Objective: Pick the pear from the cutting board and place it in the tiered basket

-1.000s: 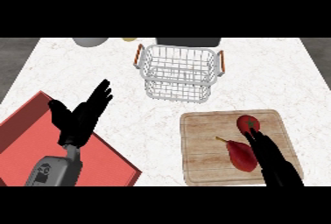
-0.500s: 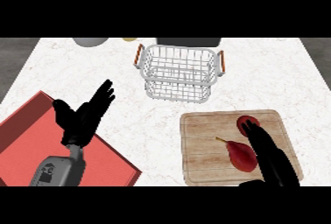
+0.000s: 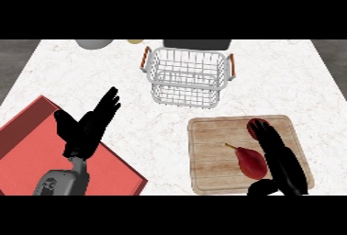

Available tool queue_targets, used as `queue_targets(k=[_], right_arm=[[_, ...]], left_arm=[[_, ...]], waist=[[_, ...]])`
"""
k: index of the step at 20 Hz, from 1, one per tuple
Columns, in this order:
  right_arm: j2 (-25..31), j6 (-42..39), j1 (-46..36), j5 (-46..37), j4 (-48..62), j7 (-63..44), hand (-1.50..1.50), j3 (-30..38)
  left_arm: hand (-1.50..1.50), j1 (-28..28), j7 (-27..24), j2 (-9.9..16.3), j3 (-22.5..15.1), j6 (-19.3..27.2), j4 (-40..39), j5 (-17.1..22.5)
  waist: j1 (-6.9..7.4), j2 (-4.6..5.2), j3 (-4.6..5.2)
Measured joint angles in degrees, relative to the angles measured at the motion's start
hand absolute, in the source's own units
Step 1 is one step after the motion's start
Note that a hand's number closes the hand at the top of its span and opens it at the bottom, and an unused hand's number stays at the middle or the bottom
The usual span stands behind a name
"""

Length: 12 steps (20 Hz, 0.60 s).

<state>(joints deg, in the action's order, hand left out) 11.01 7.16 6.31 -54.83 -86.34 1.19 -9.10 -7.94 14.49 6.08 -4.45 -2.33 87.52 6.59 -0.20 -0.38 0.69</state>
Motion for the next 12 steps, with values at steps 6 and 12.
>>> queue_targets(k=[6, 12], right_arm=[[0.10, -0.06, -1.27, -0.03, 2.82, 3.79, 1.50, -0.14], [-0.60, 1.65, -1.90, -1.55, 3.30, 7.67, 1.50, -1.97]], left_arm=[[0.00, -2.07, -0.34, 0.29, 1.76, -0.99, -2.52, 0.38], [0.00, -3.10, -0.50, -0.15, 2.00, -1.00, -3.85, 0.11]], waist=[[-0.13, -0.41, 0.63], [-0.22, -0.66, 1.02]])
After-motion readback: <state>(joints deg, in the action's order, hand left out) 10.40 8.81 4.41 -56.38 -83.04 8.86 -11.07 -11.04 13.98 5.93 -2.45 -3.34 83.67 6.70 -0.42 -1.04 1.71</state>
